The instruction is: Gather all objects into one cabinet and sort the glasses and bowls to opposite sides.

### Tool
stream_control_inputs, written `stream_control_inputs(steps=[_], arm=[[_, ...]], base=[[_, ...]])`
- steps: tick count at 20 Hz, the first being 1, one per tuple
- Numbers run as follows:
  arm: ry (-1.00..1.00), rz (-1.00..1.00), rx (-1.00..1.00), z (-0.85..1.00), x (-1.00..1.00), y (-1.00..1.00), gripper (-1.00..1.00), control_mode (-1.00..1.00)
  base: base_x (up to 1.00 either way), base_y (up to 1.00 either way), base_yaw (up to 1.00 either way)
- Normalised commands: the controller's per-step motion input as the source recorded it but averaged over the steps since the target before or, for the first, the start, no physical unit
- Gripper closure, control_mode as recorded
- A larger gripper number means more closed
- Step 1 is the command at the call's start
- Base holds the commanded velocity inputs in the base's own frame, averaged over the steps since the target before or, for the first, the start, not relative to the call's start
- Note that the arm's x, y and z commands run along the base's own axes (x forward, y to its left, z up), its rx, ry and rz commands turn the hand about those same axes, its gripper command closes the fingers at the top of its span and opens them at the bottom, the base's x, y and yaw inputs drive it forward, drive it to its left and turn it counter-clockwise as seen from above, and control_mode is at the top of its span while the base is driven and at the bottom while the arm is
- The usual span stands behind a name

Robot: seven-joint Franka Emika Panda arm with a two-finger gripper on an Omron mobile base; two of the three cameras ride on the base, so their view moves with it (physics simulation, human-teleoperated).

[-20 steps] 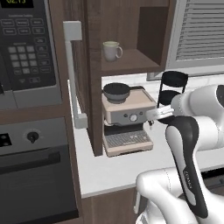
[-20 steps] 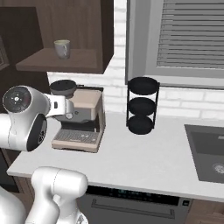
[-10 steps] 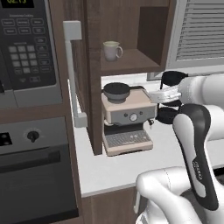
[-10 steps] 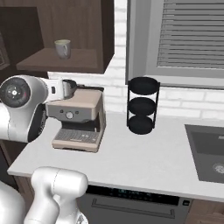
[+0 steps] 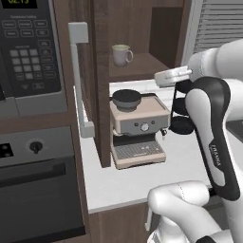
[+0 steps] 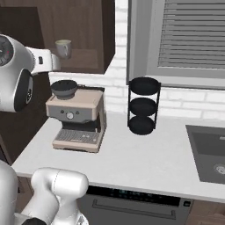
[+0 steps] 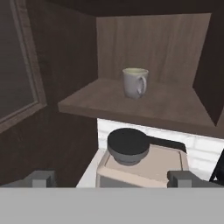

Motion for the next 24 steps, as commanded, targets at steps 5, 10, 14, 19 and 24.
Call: stream_control_inputs(steps=[5,10,14,19,24], arm=[[-0.14,0.07,0.00,0.00,0.00,0.01,-1.00,-1.00],[-0.22,0.02,0.01,0.00,0.27,-0.01,-1.00,-1.00],[-0.08,0.00,-0.01,-0.01,0.42,0.04,-1.00,-1.00],[0.00,0.00,-0.05,0.00,0.39,0.04,-1.00,-1.00],[0.00,0.00,-0.01,0.00,0.10,0.01,-1.00,-1.00]], base=[[0.00,0.00,0.00],[0.00,0.00,0.00],[0.00,0.00,0.00],[0.00,0.00,0.00],[0.00,0.00,0.00]])
